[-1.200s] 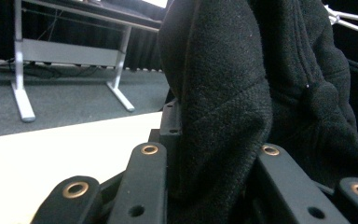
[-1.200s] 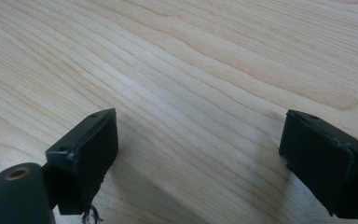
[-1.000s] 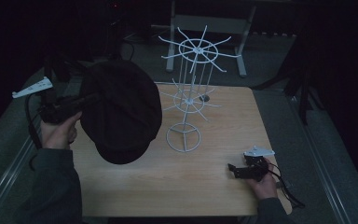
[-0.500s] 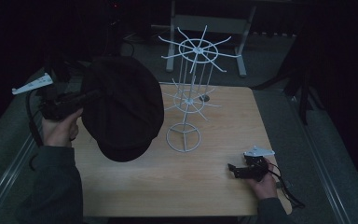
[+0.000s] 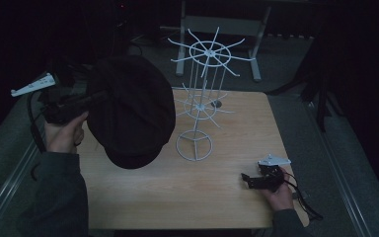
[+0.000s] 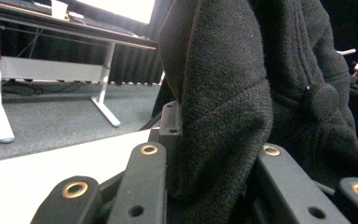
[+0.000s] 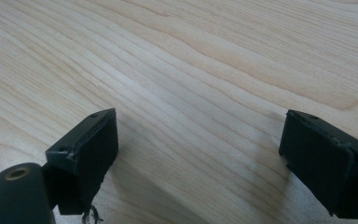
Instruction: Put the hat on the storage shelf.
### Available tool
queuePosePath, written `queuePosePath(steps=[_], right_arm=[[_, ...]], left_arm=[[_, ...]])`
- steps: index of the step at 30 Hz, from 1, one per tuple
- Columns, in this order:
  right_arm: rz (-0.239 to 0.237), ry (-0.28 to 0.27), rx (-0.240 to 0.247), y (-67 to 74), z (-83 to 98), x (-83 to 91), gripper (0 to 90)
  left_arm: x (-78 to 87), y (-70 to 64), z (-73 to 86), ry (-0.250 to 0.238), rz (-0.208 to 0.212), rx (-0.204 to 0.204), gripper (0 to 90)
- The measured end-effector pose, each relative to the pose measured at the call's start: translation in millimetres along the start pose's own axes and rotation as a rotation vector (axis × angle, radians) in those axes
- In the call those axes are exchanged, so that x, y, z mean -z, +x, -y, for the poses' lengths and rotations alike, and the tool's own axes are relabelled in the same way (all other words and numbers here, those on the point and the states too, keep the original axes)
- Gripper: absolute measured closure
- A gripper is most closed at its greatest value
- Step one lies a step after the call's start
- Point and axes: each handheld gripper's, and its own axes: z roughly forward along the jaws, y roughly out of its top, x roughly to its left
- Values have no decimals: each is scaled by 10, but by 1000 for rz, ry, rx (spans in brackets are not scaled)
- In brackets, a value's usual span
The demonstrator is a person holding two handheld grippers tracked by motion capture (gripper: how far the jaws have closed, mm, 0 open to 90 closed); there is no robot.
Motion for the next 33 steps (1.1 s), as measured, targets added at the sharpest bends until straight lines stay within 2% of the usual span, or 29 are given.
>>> queuePosePath(steps=[21, 33], right_arm=[[0, 0, 0, 0, 0, 0, 114], [0, 0, 1, 0, 0, 0, 115]], left_arm=[[-46, -45, -88, -23, 31, 5, 749], [-107, -92, -149, -37, 69, 8, 747]])
